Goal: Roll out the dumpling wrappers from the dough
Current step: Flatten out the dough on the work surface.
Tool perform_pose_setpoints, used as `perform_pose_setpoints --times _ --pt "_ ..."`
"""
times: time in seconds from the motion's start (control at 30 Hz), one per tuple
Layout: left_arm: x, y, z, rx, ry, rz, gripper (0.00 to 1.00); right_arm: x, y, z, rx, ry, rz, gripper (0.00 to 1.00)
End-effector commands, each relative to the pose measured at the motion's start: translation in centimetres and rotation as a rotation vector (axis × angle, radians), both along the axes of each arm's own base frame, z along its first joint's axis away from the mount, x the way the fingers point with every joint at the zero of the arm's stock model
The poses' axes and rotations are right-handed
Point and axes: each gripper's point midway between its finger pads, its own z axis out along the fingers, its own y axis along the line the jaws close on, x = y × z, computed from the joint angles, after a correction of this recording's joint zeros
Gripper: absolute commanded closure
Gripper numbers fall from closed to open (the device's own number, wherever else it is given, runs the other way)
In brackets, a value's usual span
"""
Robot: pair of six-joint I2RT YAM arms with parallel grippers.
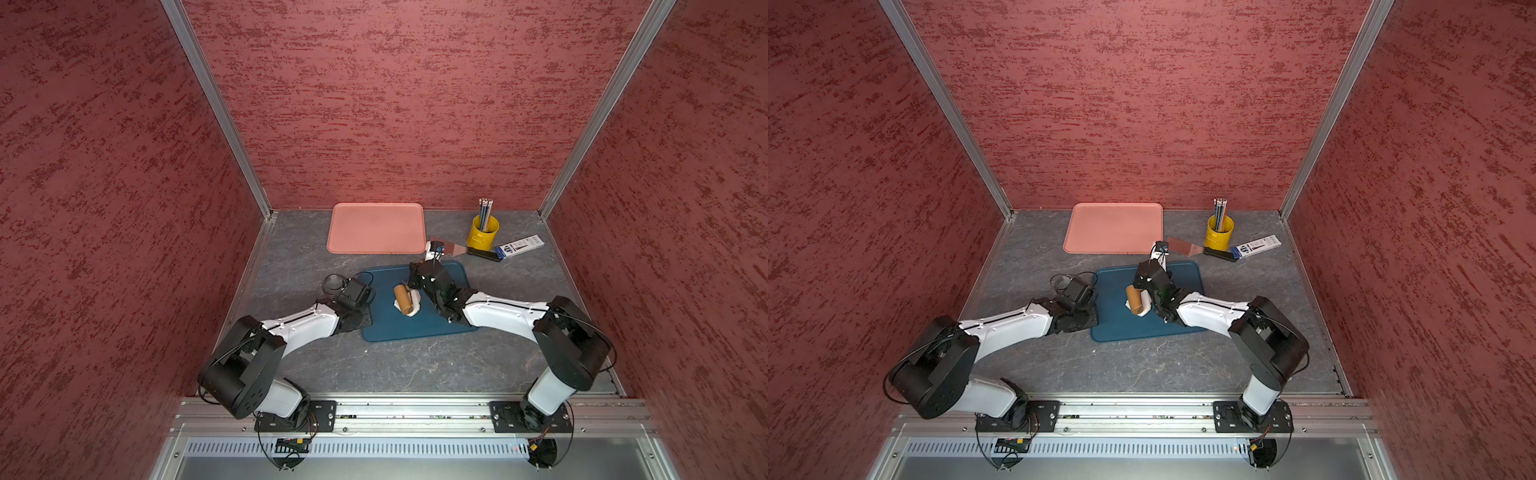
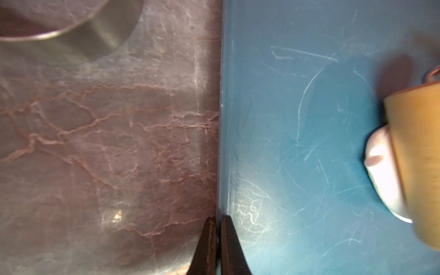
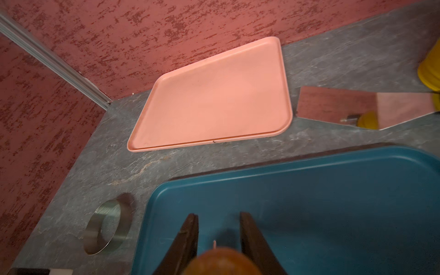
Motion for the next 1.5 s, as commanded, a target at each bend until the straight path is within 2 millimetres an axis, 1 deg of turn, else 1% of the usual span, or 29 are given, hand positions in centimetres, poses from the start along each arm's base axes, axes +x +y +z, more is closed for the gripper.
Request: perform_pose_setpoints --times 0.0,0.03,0.07,0.1,0.2,0.27,0.3,0.33,0.4,0.47,0.53,0.57,0.63,0.73,0.77,0.8,0.83,0.93,0.97,1.0,1.07,1.13,1.17,1.2,1.27,1.37,1.4,1.43,1.47 --pt "0.0 3.4 0.1 0.117 -0.027 0.109 1.0 -7.3 -11.7 -14.2 -0.536 0.457 -0.047 1.0" --pt "-0.1 3.5 0.1 0.117 -0.031 0.105 1.0 -6.8 -13.7 -13.6 -0.574 0.455 -0.099 1.0" --pt "-0.1 3.5 0.0 0.114 -0.035 0.102 1.0 -6.6 -14.4 -13.1 -0.589 0.443 -0.117 1.0" --pt "-0.1 3.4 0.0 0.111 -0.036 0.1 1.0 -6.4 -13.4 -12.9 -0.567 0.422 -0.082 1.0" --pt "0.1 3.2 -0.1 0.107 -0.032 0.09 1.0 -7.2 -9.0 -13.0 -0.586 0.427 0.002 1.0" --pt "0.1 3.3 -0.1 0.108 -0.037 0.103 1.0 -8.4 -5.1 -13.3 -0.552 0.401 0.08 1.0" --pt "0.1 3.4 -0.2 0.104 -0.035 0.111 1.0 -8.9 -4.5 -13.6 -0.525 0.41 0.087 1.0" --pt "0.0 3.6 -0.1 0.103 -0.033 0.124 1.0 -8.9 -5.2 -13.8 -0.519 0.422 0.051 1.0" --pt "-0.2 4.3 0.1 0.117 -0.037 0.154 1.0 -8.2 -8.2 -13.7 -0.516 0.432 -0.035 1.0" --pt "-0.4 4.9 0.3 0.115 -0.056 0.174 1.0 -7.3 -12.3 -13.6 -0.496 0.46 -0.121 1.0" --pt "-0.4 4.9 0.4 0.098 -0.064 0.173 1.0 -6.4 -14.2 -12.4 -0.558 0.429 -0.16 1.0" --pt "-0.4 4.8 0.2 0.095 -0.06 0.17 1.0 -6.1 -14.0 -12.0 -0.574 0.416 -0.148 1.0" --pt "-0.4 4.7 -0.1 0.099 -0.048 0.168 1.0 -6.0 -11.8 -12.1 -0.535 0.406 -0.088 1.0" --pt "-0.2 4.5 -0.5 0.102 -0.035 0.171 1.0 -7.6 -5.8 -12.8 -0.441 0.373 0.083 1.0" --pt "-0.3 4.6 -0.5 0.106 -0.034 0.176 1.0 -8.1 -5.2 -13.3 -0.408 0.391 0.095 1.0" --pt "-0.3 4.8 -0.5 0.111 -0.035 0.186 1.0 -8.0 -5.9 -13.5 -0.404 0.408 0.07 1.0" --pt "-0.5 5.1 -0.4 0.116 -0.036 0.196 1.0 -7.6 -7.5 -13.6 -0.404 0.422 0.025 1.0" --pt "-0.8 5.7 -0.3 0.117 -0.05 0.227 1.0 -6.4 -13.3 -13.0 -0.454 0.42 -0.12 1.0" --pt "-0.9 5.8 -0.3 0.115 -0.053 0.232 1.0 -6.0 -14.3 -12.5 -0.5 0.404 -0.145 1.0" --pt "-0.8 5.8 -0.3 0.111 -0.054 0.235 1.0 -5.9 -14.6 -12.2 -0.535 0.397 -0.146 1.0" --pt "-0.7 5.4 -0.4 0.095 -0.054 0.226 1.0 -6.0 -12.5 -12.4 -0.485 0.381 -0.079 1.0" --pt "-0.5 5.3 -0.5 0.092 -0.052 0.226 1.0 -7.1 -8.1 -13.1 -0.417 0.369 0.035 1.0" --pt "-0.5 5.3 -0.5 0.089 -0.054 0.23 1.0 -7.7 -6.6 -13.6 -0.4 0.383 0.065 1.0" --pt "-0.4 5.2 -0.4 0.085 -0.061 0.23 1.0 -8.1 -5.8 -14.2 -0.389 0.409 0.075 1.0" --pt "-0.5 5.5 -0.2 0.094 -0.062 0.243 1.0 -8.1 -7.5 -14.8 -0.389 0.424 0.009 1.0" --pt "-0.8 5.8 -0.1 0.107 -0.059 0.245 1.0 -7.2 -13.5 -14.4 -0.439 0.461 -0.156 1.0" --pt "-0.8 5.9 -0.2 0.11 -0.056 0.246 1.0 -6.9 -15.0 -13.8 -0.476 0.449 -0.188 1.0" --pt "-0.7 5.8 -0.2 0.108 -0.055 0.245 1.0 -6.5 -15.5 -13.1 -0.504 0.417 -0.19 1.0" --pt "-0.7 5.7 -0.3 0.105 -0.055 0.241 1.0 -6.5 -15.3 -12.8 -0.51 0.405 -0.182 1.0"
